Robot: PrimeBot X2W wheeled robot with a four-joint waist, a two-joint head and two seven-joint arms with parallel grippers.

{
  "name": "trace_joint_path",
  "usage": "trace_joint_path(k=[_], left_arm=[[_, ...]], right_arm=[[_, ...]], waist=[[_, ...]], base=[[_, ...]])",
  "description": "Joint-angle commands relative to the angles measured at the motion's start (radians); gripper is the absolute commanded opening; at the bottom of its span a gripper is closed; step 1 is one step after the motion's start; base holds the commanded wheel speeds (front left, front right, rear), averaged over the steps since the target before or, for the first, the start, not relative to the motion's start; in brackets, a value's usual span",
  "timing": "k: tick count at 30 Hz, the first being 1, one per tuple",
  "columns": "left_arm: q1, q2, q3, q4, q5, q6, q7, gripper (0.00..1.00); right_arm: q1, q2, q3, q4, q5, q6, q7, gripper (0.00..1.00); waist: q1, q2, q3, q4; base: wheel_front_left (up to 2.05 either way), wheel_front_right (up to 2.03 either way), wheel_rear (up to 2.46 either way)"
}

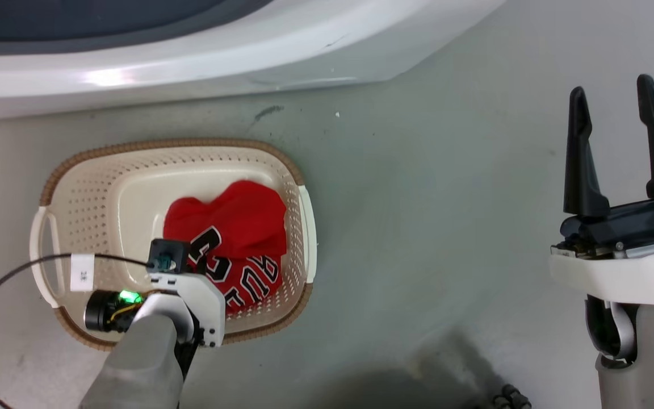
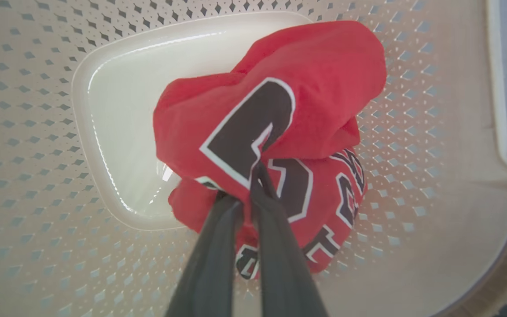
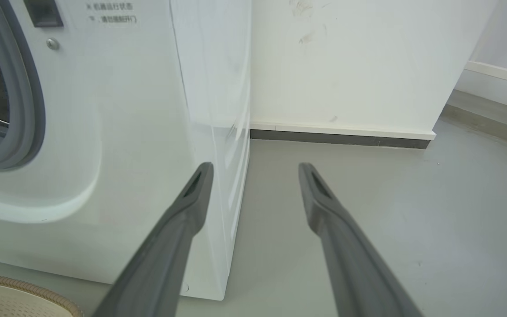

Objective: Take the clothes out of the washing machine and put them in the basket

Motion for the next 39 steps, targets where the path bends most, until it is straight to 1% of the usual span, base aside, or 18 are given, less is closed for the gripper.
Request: trace_joint_path(k=[1,5,8,9,10,13,19,24,33,39], left_arm=[[-0.018,0.001,-0.002,0.001,0.007,0.004,0.002,0.0],[-0.06,0.006,-0.01,0.015,0.005,0.014,0.019,0.0],[-0.08,0.0,-0.008,0.019,-0.005,0.022,0.028,0.0],[-0.085,0.0,-0.007,0.02,-0.007,0.026,0.028,0.44],[-0.088,-0.001,-0.009,0.02,-0.008,0.029,0.024,1.0],[-0.081,-0.003,-0.013,0.023,-0.011,0.029,0.021,1.0],[-0.042,0.006,-0.033,0.025,-0.001,0.042,-0.003,1.0],[0.001,-0.001,-0.052,0.003,0.01,0.033,-0.019,1.0],[0.176,-0.015,0.009,-0.265,-0.022,0.055,-0.019,1.0],[0.3,-0.031,0.053,-0.438,-0.001,0.06,-0.019,1.0]], right_arm=[[-0.015,0.001,-0.004,-0.005,-0.003,-0.001,-0.002,1.0],[-0.027,0.001,-0.012,-0.014,0.0,-0.001,-0.002,1.0],[-0.033,0.001,-0.016,-0.014,0.0,-0.001,-0.002,1.0],[-0.034,0.001,-0.017,-0.012,-0.001,-0.001,-0.002,1.0],[-0.035,0.001,-0.016,-0.009,-0.001,-0.001,-0.002,1.0],[-0.034,0.001,-0.01,0.0,0.002,-0.001,-0.002,1.0],[-0.012,0.001,0.001,0.014,0.006,-0.001,-0.003,1.0],[0.025,0.001,0.004,0.035,-0.004,-0.001,-0.002,1.0],[0.1,0.001,0.015,0.07,-0.017,-0.001,-0.002,1.0],[0.158,0.001,0.023,0.09,-0.019,-0.001,-0.002,1.0]], waist=[[-0.0001,0.0,0.045,0.007],[-0.0001,0.0,0.085,0.009],[-0.0001,0.0,0.095,0.012],[-0.0001,0.0,0.094,0.013],[-0.0001,0.0,0.092,0.013],[-0.0001,0.0,0.072,0.011],[-0.0001,0.0,0.001,0.013],[-0.0001,0.0,-0.082,0.028],[-0.0001,0.0,-0.258,0.055],[-0.0001,0.0,-0.371,0.068]], base=[[0.0,0.0,0.0],[0.0,0.0,0.0],[0.0,0.0,0.0],[0.0,0.0,0.0],[0.0,0.0,0.0],[0.0,0.0,0.0],[0.0,0.0,0.0],[0.0,0.0,0.0],[0.0,0.0,0.0],[0.0,0.0,0.0]])
